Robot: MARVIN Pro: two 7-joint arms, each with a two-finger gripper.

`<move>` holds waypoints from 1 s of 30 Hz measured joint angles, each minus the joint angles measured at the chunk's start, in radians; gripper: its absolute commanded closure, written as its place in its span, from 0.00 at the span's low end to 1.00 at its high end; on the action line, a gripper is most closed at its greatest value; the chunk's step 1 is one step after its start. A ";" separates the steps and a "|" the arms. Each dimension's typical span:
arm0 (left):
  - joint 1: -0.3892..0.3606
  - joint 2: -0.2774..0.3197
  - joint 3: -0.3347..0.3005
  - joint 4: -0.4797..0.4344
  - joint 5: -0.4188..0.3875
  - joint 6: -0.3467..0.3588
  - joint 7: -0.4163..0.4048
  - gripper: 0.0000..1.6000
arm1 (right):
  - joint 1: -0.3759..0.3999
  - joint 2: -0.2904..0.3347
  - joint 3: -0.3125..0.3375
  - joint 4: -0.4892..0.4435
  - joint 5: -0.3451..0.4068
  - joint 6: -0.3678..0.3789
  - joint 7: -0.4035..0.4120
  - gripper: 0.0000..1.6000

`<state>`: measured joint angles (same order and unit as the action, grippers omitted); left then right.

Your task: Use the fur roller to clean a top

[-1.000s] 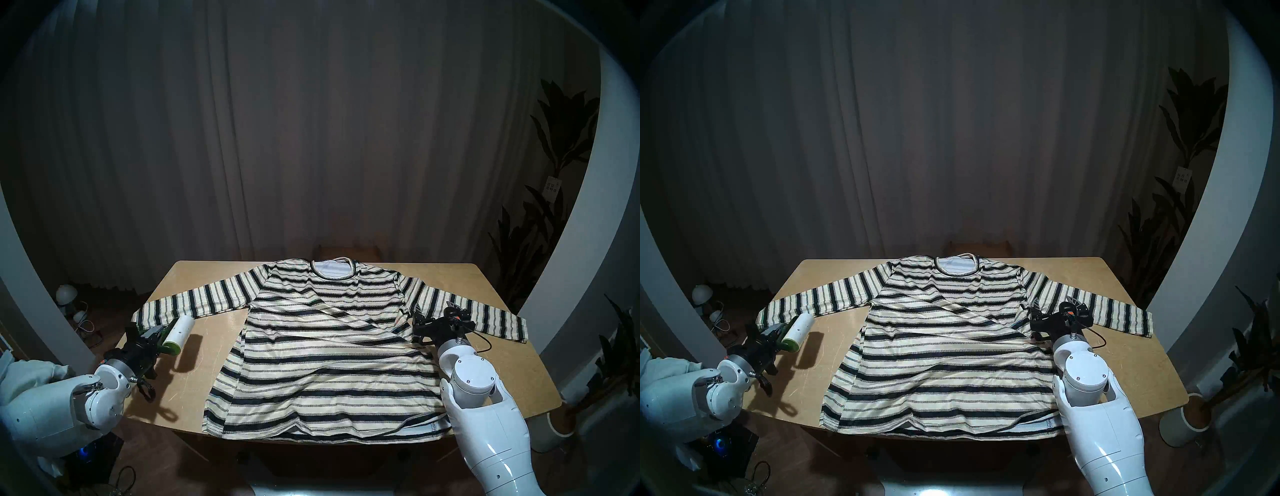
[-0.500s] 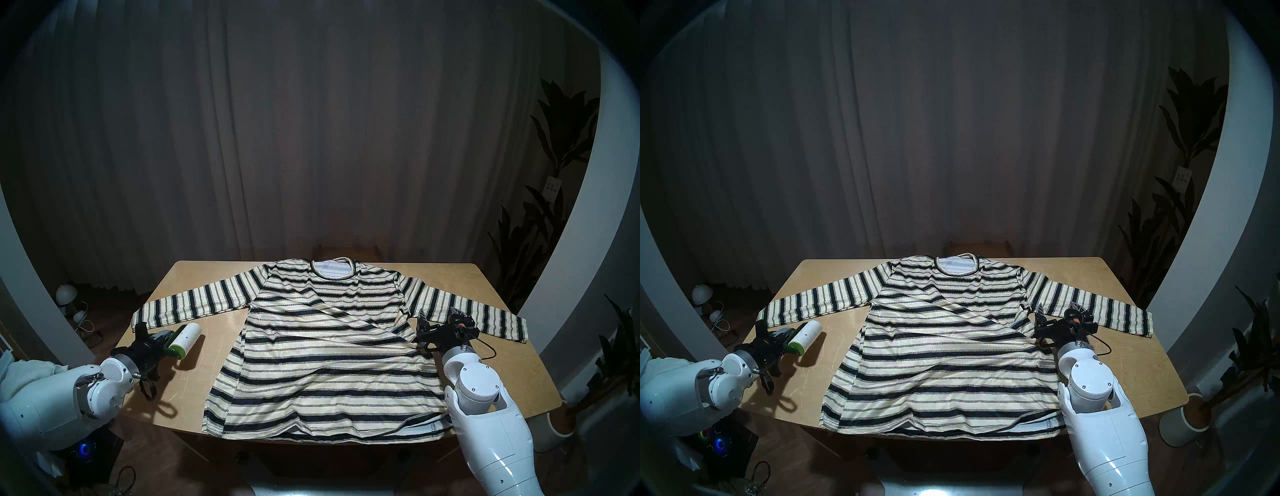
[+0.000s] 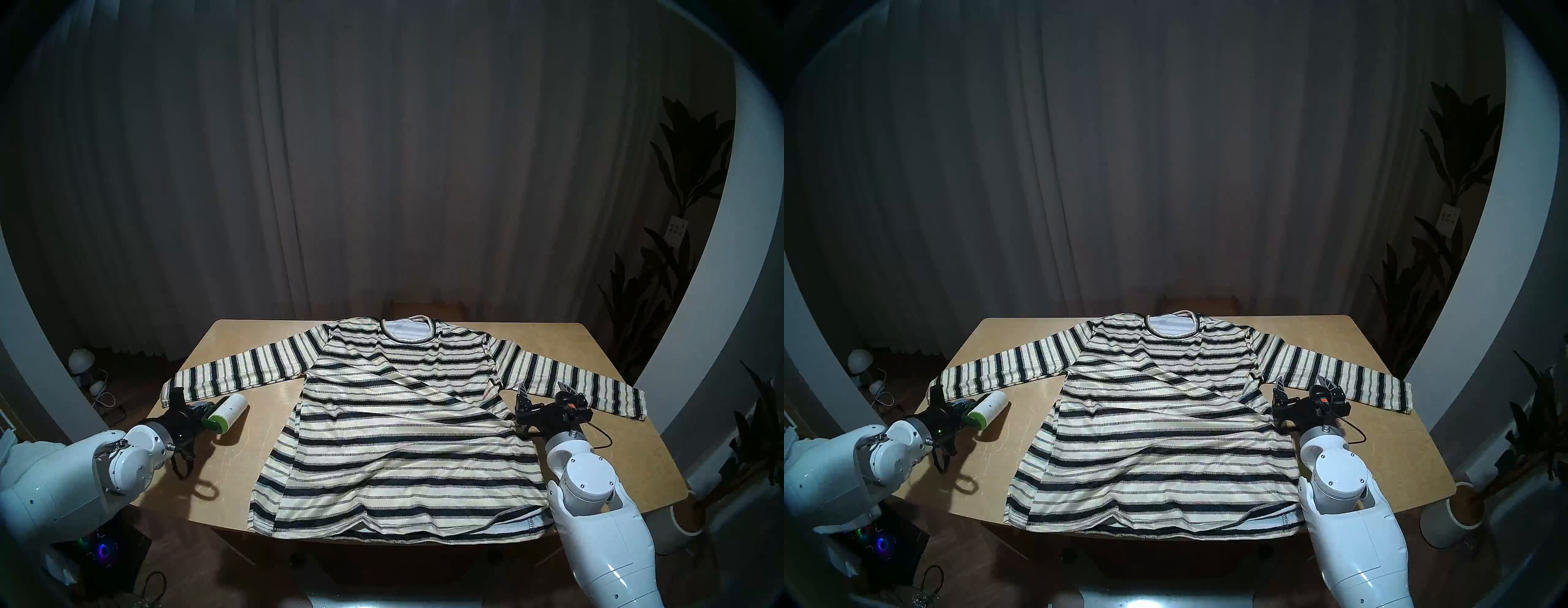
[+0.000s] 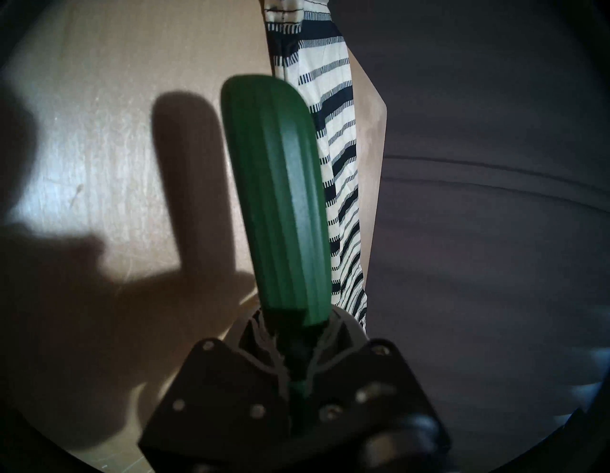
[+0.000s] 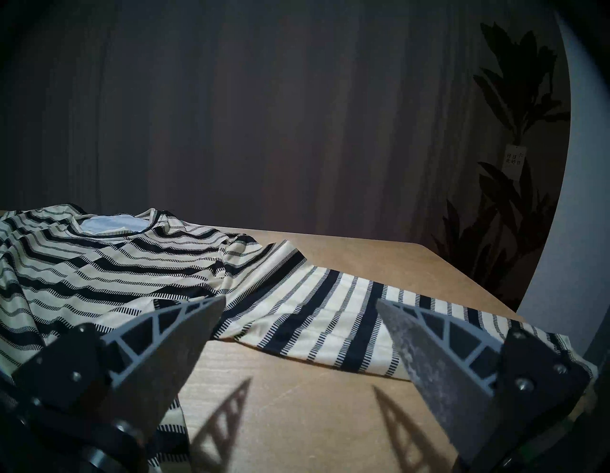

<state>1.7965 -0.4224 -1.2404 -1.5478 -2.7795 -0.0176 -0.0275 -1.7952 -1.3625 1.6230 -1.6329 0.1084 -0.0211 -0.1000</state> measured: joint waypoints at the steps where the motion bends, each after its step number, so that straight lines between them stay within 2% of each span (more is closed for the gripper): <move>1: -0.002 -0.004 -0.001 0.000 0.000 0.000 0.000 1.00 | 0.001 0.000 0.000 -0.004 0.001 0.001 0.000 0.00; 2: -0.003 -0.009 -0.002 0.000 0.000 0.000 -0.002 0.99 | 0.003 0.001 0.000 -0.009 0.003 0.002 0.001 0.00; 3: -0.003 -0.012 -0.003 -0.002 0.000 0.000 -0.005 0.75 | 0.004 0.002 0.000 -0.012 0.003 0.002 0.002 0.00; 4: -0.003 -0.015 -0.003 -0.004 0.000 -0.001 -0.008 0.66 | 0.006 0.003 0.000 -0.016 0.003 0.002 0.003 0.00; 5: -0.002 -0.017 -0.005 -0.007 0.000 -0.003 -0.012 0.74 | 0.007 0.004 0.000 -0.019 0.003 0.003 0.003 0.00; 6: 0.000 -0.018 -0.008 -0.015 -0.002 -0.009 -0.016 0.75 | 0.010 0.006 0.000 -0.025 0.004 0.005 0.003 0.00; 8: 0.003 -0.019 -0.012 -0.025 -0.006 -0.021 -0.019 0.71 | 0.013 0.008 0.002 -0.032 0.005 0.009 0.004 0.00; 9: 0.004 -0.019 -0.014 -0.028 -0.008 -0.026 -0.019 0.63 | 0.014 0.009 0.002 -0.034 0.005 0.011 0.004 0.00; 11: 0.007 -0.017 -0.015 -0.036 -0.012 -0.042 -0.018 0.67 | 0.016 0.013 0.003 -0.042 0.005 0.020 0.004 0.00; 14: 0.012 -0.011 -0.015 -0.045 -0.015 -0.063 -0.011 0.64 | 0.019 0.019 0.004 -0.053 -0.002 0.036 0.004 0.00; 15: 0.014 -0.008 -0.014 -0.048 -0.015 -0.069 -0.008 0.56 | 0.019 0.021 0.004 -0.058 -0.006 0.043 0.002 0.00; 16: 0.015 -0.005 -0.014 -0.051 -0.014 -0.073 -0.004 0.43 | 0.019 0.022 0.004 -0.062 -0.008 0.048 0.001 0.00; 17: 0.016 -0.001 -0.011 -0.054 -0.010 -0.079 0.004 0.00 | 0.019 0.023 0.005 -0.066 -0.011 0.054 0.000 0.00; 21: 0.014 0.020 0.001 -0.072 0.009 -0.097 0.053 0.00 | 0.016 0.025 0.007 -0.090 -0.019 0.075 -0.010 0.00; 30: 0.029 0.064 -0.008 -0.115 0.016 -0.140 0.103 0.00 | 0.005 0.022 0.010 -0.139 -0.027 0.131 -0.028 0.00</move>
<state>1.8254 -0.3585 -1.2487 -1.6627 -2.7638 -0.1574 0.0753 -1.7902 -1.3400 1.6327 -1.7718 0.0812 0.1096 -0.1282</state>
